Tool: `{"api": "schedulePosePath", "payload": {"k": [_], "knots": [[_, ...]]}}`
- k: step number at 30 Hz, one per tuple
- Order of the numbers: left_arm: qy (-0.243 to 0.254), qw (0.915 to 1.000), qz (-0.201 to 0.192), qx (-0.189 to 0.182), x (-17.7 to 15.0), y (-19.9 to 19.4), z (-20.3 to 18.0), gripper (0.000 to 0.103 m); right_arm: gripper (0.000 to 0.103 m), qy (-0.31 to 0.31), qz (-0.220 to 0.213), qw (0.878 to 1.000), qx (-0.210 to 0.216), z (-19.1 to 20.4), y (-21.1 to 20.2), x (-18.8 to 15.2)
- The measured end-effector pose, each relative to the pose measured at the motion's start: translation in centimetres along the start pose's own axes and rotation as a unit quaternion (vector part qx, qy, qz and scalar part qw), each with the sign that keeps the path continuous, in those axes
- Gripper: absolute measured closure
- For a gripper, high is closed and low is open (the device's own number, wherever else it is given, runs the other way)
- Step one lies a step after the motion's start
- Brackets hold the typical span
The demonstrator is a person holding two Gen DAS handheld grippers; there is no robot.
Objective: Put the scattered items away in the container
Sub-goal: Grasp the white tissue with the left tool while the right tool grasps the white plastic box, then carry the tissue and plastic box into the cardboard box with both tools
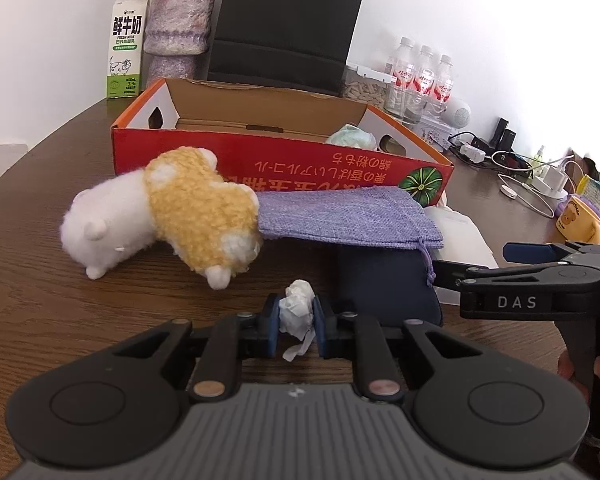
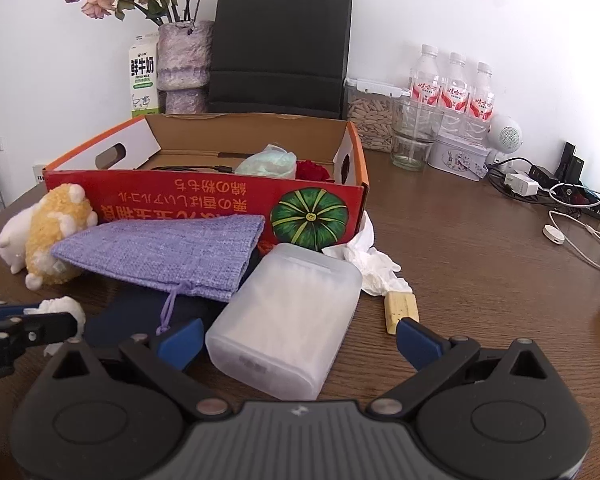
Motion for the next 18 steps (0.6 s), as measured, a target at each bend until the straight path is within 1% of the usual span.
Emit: {"api": "schedulePosePath", "payload": {"k": [3, 5, 6, 8, 13, 18], "knots": [[-0.006, 1.0000, -0.005, 0.003, 0.2, -0.2, 0.5, 0.085, 0.004, 0.007, 0.001, 1.000, -0.010, -0.3, 0.5, 0.2], [-0.012, 0.9999, -0.008, 0.002, 0.3, -0.3, 0.8, 0.085, 0.014, 0.005, 0.007, 1.000, -0.015, -0.4, 0.8, 0.1], [-0.014, 0.9999, -0.008, 0.002, 0.3, -0.3, 0.9, 0.085, 0.017, 0.005, 0.011, 1.000, -0.017, -0.5, 1.0, 0.0], [-0.015, 0.9999, -0.007, 0.000, 0.4, -0.2, 1.0, 0.085, 0.026, 0.007, 0.019, 1.000, -0.015, -0.8, 1.5, -0.2], [-0.016, 0.9999, -0.006, 0.002, 0.3, -0.1, 1.0, 0.085, 0.035, 0.013, 0.015, 1.000, 0.009, -1.0, 1.6, -0.4], [-0.015, 0.9998, -0.008, 0.008, 0.3, -0.3, 0.9, 0.085, 0.038, 0.010, 0.008, 1.000, 0.025, -1.4, 0.8, -0.8]]}}
Point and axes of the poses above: each gripper's, at about its wrist camera, not at the fingertips, and y roughly the way its jaws point, z to its left, x to its top, the point moved 5 cm from there along y, roughly the way its jaws point, and after that the axes turned 3 degrees about y, right-handed, at the moved point
